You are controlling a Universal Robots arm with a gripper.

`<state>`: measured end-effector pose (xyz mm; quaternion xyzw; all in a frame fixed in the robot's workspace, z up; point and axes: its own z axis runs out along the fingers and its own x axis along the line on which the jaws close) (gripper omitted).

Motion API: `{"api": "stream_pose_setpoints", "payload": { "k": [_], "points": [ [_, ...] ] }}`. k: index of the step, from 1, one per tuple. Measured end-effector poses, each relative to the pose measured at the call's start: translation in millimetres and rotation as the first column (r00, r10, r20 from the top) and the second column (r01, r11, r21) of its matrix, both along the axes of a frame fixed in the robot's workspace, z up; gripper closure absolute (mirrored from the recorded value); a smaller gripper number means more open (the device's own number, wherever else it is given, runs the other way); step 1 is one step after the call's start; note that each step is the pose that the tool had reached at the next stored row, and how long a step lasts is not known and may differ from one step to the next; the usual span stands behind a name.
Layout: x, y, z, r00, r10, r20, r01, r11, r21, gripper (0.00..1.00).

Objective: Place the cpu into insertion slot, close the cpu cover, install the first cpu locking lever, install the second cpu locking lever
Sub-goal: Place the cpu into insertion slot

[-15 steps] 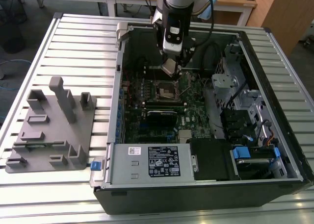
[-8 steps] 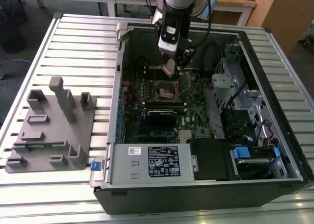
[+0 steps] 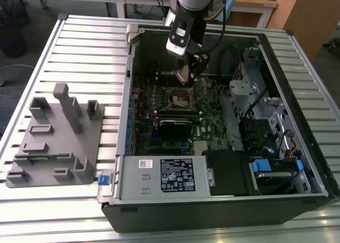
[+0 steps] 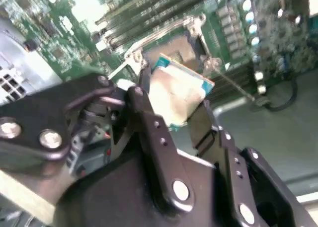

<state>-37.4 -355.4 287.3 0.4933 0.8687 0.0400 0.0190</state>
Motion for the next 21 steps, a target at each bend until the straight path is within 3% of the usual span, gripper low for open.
{"api": "stream_pose_setpoints", "payload": {
  "k": [5, 10, 16, 21],
  "points": [
    [0.0, 0.0, -1.1, 0.996, -0.09, 0.0, 0.09, 0.996, 0.0, 0.46],
    [0.0, 0.0, -2.1, 0.9837, -0.18, 0.0, 0.18, 0.9837, 0.0001, 0.46],
    [0.0, 0.0, -3.0, 0.9585, -0.285, 0.0, 0.285, 0.9585, 0.0001, 0.46],
    [0.0, 0.0, -3.6, 0.9297, -0.368, 0.0001, 0.368, 0.9297, 0.0001, 0.46]
  ]
}}
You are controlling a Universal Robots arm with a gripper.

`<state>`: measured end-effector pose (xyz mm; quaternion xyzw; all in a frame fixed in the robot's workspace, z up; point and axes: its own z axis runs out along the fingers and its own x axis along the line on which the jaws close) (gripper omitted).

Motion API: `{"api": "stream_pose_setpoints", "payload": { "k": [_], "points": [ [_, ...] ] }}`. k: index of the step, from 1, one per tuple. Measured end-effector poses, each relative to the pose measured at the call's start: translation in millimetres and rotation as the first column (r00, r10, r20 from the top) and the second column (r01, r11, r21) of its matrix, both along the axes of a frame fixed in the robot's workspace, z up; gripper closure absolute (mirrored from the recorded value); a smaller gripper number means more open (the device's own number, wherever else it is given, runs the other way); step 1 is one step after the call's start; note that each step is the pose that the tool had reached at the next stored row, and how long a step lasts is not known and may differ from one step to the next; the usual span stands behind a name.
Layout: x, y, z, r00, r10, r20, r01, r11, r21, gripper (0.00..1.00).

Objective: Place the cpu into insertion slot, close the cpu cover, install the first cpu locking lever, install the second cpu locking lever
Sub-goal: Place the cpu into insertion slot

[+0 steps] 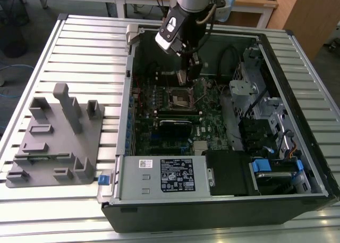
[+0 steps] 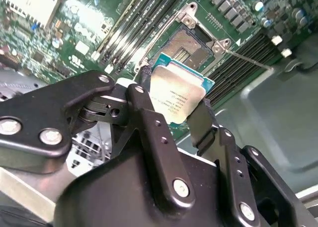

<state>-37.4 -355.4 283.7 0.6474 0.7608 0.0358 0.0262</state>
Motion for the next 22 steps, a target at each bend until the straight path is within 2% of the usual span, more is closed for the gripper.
{"api": "stream_pose_setpoints", "payload": {
  "k": [6, 12, 17, 22],
  "points": [
    [0.0, 0.0, -0.4, 0.9961, -0.088, -0.0002, 0.088, 0.9961, -0.0001, 0.46],
    [0.0, 0.0, -0.5, 0.9958, -0.091, -0.0001, 0.091, 0.9958, -0.0001, 0.46],
    [0.0, 0.0, -1.5, 0.9891, -0.147, -0.0002, 0.147, 0.9891, 0.0, 0.46],
    [0.0, 0.0, -1.6, 0.9889, -0.149, 0.0, 0.149, 0.9889, 0.0, 0.46]
  ]
}}
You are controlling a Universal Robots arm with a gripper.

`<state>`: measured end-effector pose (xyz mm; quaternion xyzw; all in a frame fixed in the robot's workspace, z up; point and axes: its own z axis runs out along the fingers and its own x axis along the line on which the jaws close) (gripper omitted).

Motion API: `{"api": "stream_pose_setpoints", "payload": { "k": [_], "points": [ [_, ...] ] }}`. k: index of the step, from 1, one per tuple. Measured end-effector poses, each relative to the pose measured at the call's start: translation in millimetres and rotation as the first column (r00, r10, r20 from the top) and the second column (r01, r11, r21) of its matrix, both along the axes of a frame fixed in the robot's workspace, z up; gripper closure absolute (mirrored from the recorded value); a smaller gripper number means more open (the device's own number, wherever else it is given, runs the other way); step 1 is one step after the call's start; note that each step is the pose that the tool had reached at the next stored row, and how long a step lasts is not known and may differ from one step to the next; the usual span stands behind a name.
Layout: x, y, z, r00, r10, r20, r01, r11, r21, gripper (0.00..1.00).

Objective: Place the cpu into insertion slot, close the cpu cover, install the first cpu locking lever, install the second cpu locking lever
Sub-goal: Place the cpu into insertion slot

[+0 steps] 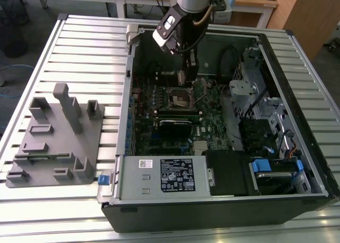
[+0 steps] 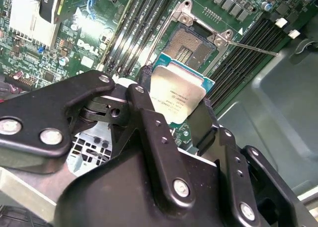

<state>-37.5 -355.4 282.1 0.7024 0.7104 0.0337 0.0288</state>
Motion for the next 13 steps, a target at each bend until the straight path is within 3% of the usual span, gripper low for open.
{"api": "stream_pose_setpoints", "payload": {
  "k": [4, 7, 11, 13],
  "points": [
    [0.0, 0.0, -0.9, 1.0, 0.0, -0.0009, 0.0, 1.0, 0.0048, 0.46],
    [0.0, 0.0, -2.6, 1.0, 0.0, -0.0014, 0.0, 0.9998, 0.0222, 0.46],
    [0.0, 0.0, -5.0, 1.0, 0.0, -0.0013, 0.0, 0.9986, 0.0523, 0.46],
    [0.0, 0.0, -5.1, 1.0, 0.0, -0.0013, 0.0, 0.9986, 0.0537, 0.46]
  ]
}}
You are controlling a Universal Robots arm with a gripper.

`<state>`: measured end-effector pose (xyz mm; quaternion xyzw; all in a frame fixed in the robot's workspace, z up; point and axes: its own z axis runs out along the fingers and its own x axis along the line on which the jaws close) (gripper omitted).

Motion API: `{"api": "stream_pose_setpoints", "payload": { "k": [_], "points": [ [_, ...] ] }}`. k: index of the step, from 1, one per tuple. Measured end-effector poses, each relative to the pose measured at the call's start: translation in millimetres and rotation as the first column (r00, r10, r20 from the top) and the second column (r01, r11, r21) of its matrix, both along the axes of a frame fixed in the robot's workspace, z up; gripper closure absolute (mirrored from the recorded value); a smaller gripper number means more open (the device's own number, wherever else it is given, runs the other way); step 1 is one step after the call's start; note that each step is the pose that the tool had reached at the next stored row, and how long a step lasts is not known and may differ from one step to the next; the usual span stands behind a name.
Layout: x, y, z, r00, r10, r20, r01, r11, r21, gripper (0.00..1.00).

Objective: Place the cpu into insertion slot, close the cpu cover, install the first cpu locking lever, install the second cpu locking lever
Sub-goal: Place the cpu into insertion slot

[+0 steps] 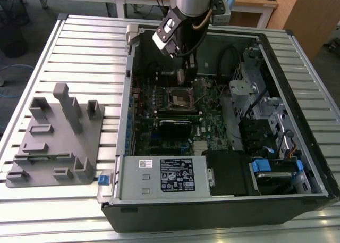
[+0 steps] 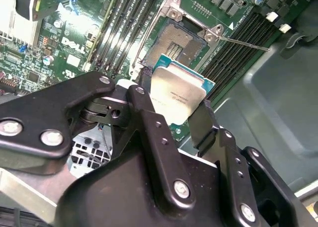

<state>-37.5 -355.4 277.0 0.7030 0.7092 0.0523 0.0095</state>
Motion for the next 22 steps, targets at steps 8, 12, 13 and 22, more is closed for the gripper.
{"api": "stream_pose_setpoints", "payload": {
  "k": [8, 12, 13, 22],
  "points": [
    [0.0, -0.1, -1.4, 1.0, 0.0, -0.0007, 0.0, 0.9998, -0.0174, 0.46],
    [0.1, -0.1, -4.4, 1.0, 0.0, -0.0008, 0.0, 0.9996, -0.0292, 0.46],
    [0.0, 0.0, -5.6, 1.0, 0.0, -0.0008, 0.0, 0.9996, -0.0296, 0.46],
    [0.0, 0.0, -9.4, 1.0, 0.0, -0.0008, 0.0, 0.9995, -0.0311, 0.46]
  ]
}}
